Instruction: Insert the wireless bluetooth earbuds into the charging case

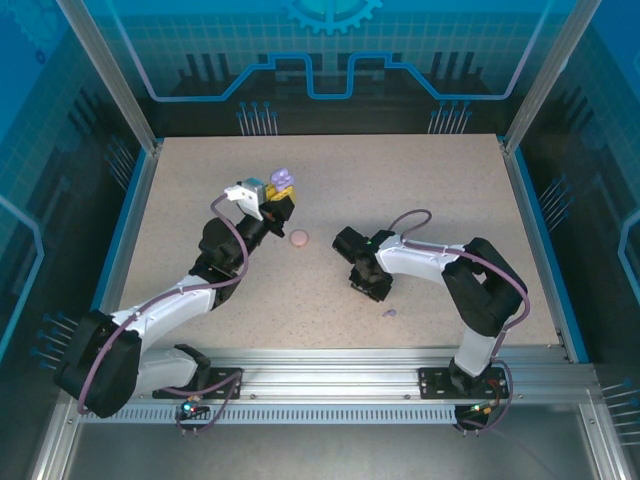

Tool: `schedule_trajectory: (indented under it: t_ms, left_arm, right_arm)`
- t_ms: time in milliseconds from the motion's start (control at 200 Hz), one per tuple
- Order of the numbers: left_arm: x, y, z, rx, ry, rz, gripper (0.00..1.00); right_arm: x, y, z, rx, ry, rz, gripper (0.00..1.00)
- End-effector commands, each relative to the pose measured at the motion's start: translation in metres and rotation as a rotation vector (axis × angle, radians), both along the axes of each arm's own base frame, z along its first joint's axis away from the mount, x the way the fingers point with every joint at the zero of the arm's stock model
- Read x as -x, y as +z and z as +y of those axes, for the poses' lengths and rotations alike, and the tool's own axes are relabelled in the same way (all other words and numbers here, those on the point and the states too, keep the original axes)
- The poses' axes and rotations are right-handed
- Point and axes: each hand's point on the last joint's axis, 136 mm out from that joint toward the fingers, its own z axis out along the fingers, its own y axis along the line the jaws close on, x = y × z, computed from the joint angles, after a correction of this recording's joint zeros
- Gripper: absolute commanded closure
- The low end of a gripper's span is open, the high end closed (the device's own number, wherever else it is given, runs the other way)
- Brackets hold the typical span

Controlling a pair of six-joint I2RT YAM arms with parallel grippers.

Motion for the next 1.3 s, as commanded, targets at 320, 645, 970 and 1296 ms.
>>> schedule_trajectory:
  t_ms: [320, 645, 970, 1296]
  left_arm:
    - [0.008, 0.031, -0.004, 0.019, -0.029, -0.078, 1.0]
    - [0.009, 0.031, -0.004, 0.017, -0.033, -0.077, 1.0]
    - [0.009, 0.031, -0.005, 0.02, -0.04, -0.073, 1.0]
    - [0.01, 0.033, -0.005, 0.026, -0.043, -0.076, 1.0]
  right_arm:
    - [-0.017, 0.0, 0.003, -0.003, 0.116, 0.01, 0.69]
    - [-0.001, 0.001, 0.005, 0.015, 0.1, 0.04, 0.59]
    - [0.003, 0.003, 0.011, -0.01, 0.077, 0.023, 0.59]
    - [-0.002, -0.004, 0.006, 0.028, 0.065, 0.021, 0.69]
